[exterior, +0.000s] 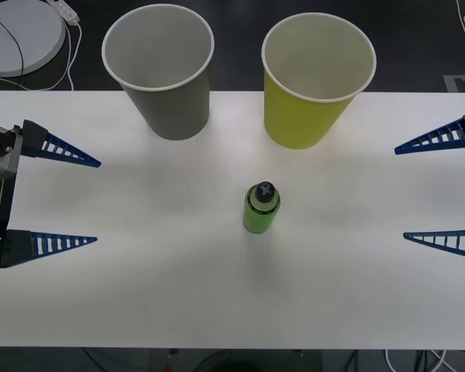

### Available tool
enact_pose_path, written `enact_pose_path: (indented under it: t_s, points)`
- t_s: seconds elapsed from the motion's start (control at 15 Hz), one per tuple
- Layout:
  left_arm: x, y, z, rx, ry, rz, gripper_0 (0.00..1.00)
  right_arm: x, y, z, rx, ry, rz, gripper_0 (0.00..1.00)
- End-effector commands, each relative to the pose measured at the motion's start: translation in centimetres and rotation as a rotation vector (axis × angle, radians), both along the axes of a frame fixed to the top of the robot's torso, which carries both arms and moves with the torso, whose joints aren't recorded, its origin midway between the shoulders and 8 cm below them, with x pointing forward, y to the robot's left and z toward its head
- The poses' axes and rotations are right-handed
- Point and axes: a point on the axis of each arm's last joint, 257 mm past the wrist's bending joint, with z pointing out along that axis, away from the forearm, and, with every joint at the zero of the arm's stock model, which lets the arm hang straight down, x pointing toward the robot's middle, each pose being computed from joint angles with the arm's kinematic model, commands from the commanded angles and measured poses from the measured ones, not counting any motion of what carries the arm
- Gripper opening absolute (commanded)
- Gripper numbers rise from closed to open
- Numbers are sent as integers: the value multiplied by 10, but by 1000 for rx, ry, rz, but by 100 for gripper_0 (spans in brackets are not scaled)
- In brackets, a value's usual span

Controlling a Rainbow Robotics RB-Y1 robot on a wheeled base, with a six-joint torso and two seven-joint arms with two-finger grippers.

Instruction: Put the can into the green bin and the plastic bottle into the gray bin

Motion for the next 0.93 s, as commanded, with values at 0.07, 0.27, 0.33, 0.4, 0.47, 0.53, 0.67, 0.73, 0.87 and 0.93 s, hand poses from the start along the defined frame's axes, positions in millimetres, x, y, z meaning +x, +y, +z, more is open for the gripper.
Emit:
enact_pose_path:
  t_s: [0.07,0.27,0.33,0.4,0.47,0.53,0.67,0.73,0.87,0.93]
  points:
    - [0,0,0,0,0,0,100,0,0,0,0,0,0,100]
    - [0,0,0,0,0,0,100,0,0,0,0,0,0,100]
    - [0,0,0,0,0,0,100,-4,-1,-16,41,53,-24,100]
    - [0,0,0,0,0,0,100,-4,-2,-19,57,67,-34,100]
    - [0,0,0,0,0,0,100,-3,-2,-15,78,65,-39,100]
    - [0,0,0,0,0,0,100,-2,-1,-12,92,65,-41,100]
    - [0,0,0,0,0,0,100,-2,-1,-14,102,58,-47,100]
    - [0,0,0,0,0,0,100,-1,-2,-17,104,52,-54,100]
    - [0,0,0,0,0,0,100,-2,-5,-28,126,58,-91,100]
    - [0,0,0,0,0,0,100,-2,-6,-34,128,59,-112,100]
